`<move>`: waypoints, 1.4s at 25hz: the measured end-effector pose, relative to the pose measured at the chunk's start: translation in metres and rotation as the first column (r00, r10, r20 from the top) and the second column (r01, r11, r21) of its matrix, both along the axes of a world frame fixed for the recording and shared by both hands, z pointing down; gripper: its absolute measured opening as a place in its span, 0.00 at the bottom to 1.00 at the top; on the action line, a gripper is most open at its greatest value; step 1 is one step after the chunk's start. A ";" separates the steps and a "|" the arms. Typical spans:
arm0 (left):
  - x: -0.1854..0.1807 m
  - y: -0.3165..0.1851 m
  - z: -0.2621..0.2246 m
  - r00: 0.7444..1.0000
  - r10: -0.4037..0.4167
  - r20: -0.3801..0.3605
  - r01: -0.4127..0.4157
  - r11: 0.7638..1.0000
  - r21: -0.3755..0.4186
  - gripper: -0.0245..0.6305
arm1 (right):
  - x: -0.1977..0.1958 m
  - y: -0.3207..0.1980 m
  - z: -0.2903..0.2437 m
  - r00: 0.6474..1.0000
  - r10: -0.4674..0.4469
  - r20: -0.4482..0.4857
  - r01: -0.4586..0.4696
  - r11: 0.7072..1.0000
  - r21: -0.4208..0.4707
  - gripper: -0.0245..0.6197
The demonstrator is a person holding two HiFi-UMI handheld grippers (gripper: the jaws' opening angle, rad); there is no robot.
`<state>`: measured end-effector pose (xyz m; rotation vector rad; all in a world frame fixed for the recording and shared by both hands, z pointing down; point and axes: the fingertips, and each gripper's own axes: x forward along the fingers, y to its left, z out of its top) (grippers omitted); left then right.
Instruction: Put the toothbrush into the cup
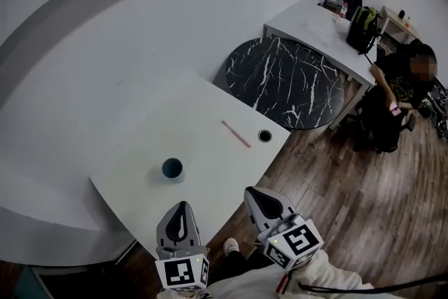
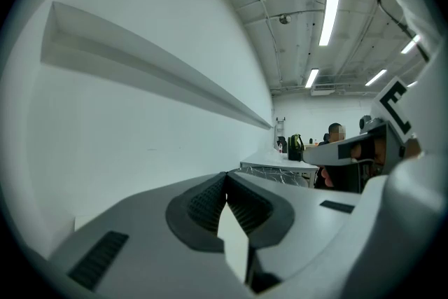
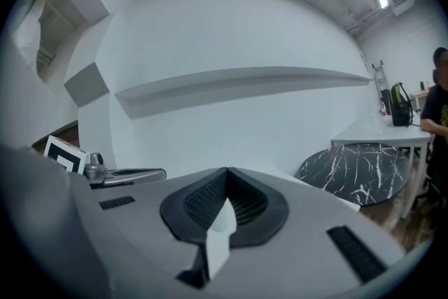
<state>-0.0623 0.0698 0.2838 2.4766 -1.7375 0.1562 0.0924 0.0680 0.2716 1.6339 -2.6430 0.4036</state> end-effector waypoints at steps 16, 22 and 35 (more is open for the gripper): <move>-0.029 -0.035 0.006 0.978 -0.208 0.020 0.208 0.978 -0.011 0.05 | -0.040 -0.071 0.000 0.973 -0.230 0.021 0.229 0.973 0.009 0.04; -0.032 -0.059 0.009 0.950 -0.311 0.023 0.312 0.950 -0.029 0.05 | -0.047 -0.106 0.008 0.942 -0.334 0.025 0.334 0.942 -0.013 0.04; -0.031 -0.076 0.019 0.852 -0.520 0.057 0.523 0.852 -0.036 0.05 | -0.059 -0.153 0.020 0.840 -0.541 0.047 0.542 0.840 -0.017 0.04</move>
